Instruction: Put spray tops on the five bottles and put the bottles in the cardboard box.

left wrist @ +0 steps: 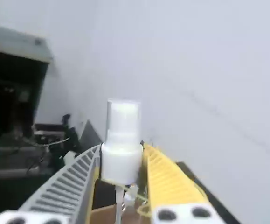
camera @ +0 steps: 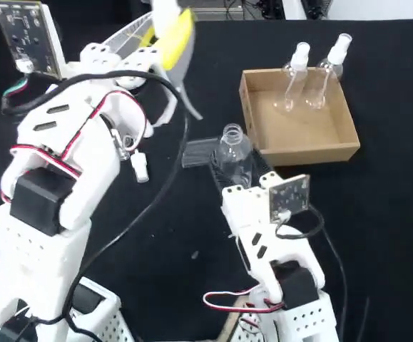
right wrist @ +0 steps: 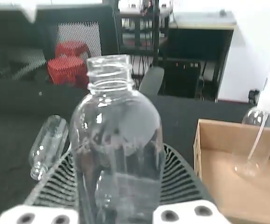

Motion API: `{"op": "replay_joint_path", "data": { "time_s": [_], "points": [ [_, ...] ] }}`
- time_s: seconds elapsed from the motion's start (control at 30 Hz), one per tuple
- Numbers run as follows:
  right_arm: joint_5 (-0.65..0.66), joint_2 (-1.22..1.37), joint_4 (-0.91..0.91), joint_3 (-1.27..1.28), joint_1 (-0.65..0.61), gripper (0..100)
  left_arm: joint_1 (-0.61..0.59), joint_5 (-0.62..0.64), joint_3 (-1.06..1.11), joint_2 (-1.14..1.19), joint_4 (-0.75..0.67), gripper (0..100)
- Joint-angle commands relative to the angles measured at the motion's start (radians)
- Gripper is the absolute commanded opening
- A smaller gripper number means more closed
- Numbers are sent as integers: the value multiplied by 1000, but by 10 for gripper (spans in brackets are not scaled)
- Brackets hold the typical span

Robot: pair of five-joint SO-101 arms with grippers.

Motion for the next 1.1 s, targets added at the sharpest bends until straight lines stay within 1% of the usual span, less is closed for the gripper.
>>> {"op": "replay_joint_path", "data": {
  "time_s": [0.0,0.17,0.43,0.93,1.0,1.07],
  "points": [
    [-5,-99,-29,7,-32,11,59,-2,-54,-12,-75,29],
    [-5,-96,-29,7,-55,11,119,-8,-35,-12,-80,29],
    [-5,-96,-29,1,-51,11,116,-9,99,-12,-87,30],
    [-5,-96,-29,-2,-51,11,116,-9,117,0,-89,30],
    [-5,-96,-29,-2,-51,11,116,-9,145,0,-118,30],
    [-5,-96,-29,-2,-52,11,101,-9,202,-5,-184,30]
  ]
}}
